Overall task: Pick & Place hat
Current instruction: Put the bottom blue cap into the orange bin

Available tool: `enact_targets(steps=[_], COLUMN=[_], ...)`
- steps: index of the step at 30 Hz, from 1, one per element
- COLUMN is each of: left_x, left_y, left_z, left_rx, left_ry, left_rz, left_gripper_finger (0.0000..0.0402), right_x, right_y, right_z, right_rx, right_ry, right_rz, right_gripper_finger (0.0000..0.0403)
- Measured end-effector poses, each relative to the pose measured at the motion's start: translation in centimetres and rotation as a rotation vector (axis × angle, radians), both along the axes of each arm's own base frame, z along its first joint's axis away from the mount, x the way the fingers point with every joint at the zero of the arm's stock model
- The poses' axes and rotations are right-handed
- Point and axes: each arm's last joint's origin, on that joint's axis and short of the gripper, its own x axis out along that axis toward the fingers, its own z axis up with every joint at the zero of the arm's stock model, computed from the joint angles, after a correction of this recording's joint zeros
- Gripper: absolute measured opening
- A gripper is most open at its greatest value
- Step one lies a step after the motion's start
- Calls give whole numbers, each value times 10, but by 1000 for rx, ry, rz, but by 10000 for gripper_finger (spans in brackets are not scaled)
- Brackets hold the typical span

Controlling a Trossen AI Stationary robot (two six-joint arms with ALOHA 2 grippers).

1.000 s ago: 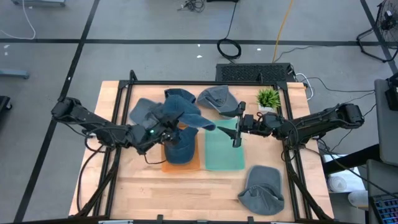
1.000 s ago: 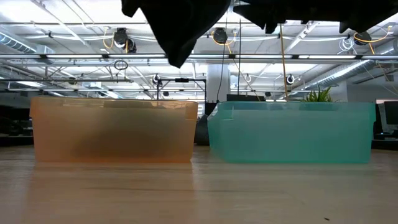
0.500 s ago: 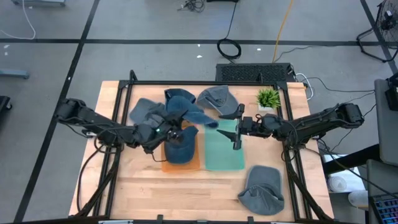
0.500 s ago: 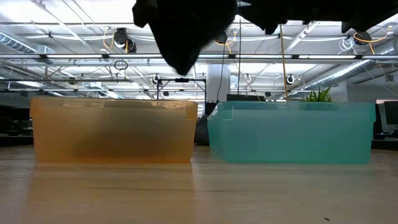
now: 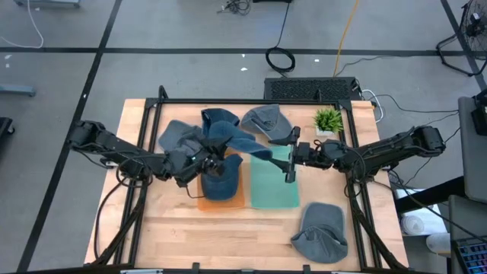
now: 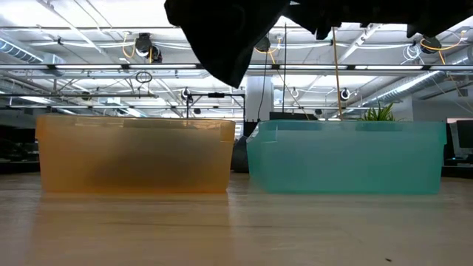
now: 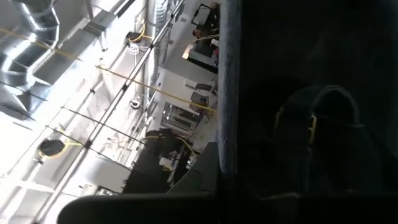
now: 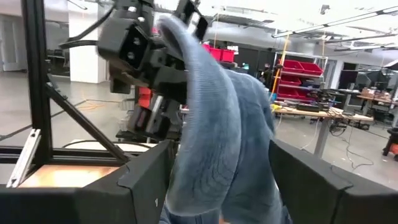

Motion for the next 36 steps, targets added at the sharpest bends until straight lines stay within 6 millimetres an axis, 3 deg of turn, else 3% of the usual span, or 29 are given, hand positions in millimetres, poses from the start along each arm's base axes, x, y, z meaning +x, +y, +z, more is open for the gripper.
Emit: enact_targets(steps=[8,14,19,26,36], left_x=[1,2,2,2,-7], left_y=[-1,-5,-8,-13,-34], left_z=[0,-2,-1,-4,-18], left_rx=[-55,-72,-126,-201,-288], left_ry=[-52,-52,-89,-116,-53], left_rz=[-54,-132,-219,-238,-166], left_gripper_finger=[10,11,43,81,87], right_x=[0,0,0,1,-2], right_y=[-1,-1,-2,-2,-3], right_z=[0,0,-2,-5,-2], right_rx=[7,7,-1,-34,-128], right_ry=[1,2,23,66,71], right_rz=[-22,-21,-53,-53,-106], right_gripper_finger=[203,107,13,3,1])
